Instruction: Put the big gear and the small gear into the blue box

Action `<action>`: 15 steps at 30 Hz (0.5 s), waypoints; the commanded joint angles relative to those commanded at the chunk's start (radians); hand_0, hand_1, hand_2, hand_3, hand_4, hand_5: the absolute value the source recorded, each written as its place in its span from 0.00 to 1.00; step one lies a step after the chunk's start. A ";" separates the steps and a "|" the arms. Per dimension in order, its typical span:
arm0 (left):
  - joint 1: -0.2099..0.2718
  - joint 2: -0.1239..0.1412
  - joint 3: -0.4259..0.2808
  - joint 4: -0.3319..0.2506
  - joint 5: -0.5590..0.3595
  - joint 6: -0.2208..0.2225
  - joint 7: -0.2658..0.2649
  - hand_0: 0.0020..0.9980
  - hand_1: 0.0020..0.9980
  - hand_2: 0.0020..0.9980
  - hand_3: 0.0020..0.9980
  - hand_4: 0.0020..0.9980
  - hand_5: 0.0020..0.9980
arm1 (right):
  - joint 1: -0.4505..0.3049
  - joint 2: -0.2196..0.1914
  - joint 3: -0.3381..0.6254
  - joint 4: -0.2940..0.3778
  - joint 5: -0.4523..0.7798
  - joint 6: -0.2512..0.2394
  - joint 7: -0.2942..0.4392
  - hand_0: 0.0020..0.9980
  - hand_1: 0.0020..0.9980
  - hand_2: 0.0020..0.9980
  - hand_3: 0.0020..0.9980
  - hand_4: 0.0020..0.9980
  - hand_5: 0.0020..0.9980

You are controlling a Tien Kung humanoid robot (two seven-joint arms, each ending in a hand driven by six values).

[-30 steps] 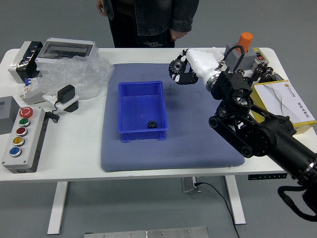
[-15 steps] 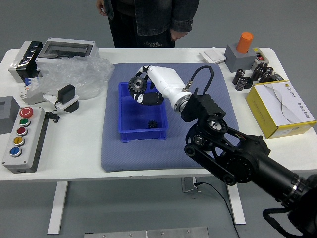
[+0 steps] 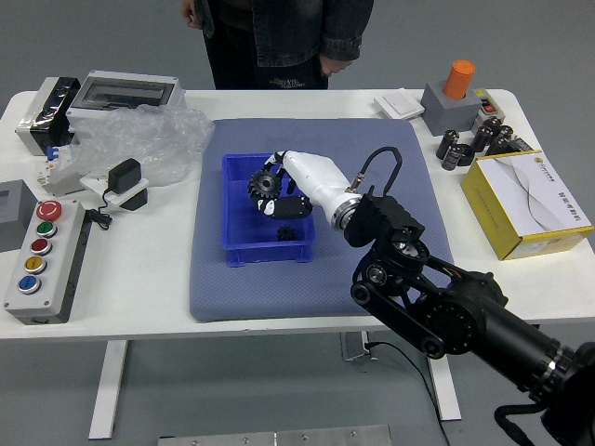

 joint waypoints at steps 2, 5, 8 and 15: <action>0.000 -0.001 -0.001 0.000 0.000 0.000 0.000 0.73 0.68 0.70 0.70 0.43 0.01 | 0.000 -0.004 0.013 0.004 0.002 0.013 -0.004 0.64 0.55 0.69 0.86 0.81 0.38; 0.000 -0.001 0.000 0.000 -0.001 0.000 -0.001 0.73 0.68 0.70 0.70 0.43 0.02 | 0.002 -0.010 0.030 0.014 0.005 0.031 -0.010 0.71 0.64 0.80 0.96 0.85 0.41; 0.000 -0.001 0.002 0.000 -0.004 0.001 -0.001 0.73 0.68 0.70 0.70 0.43 0.02 | 0.002 -0.017 0.049 0.027 0.009 0.046 -0.017 0.71 0.64 0.80 0.96 0.85 0.41; -0.002 0.001 0.008 0.000 -0.012 0.004 -0.005 0.73 0.68 0.70 0.70 0.43 0.02 | -0.026 -0.061 0.121 0.104 0.043 0.041 0.005 0.75 0.68 0.87 0.97 0.89 0.47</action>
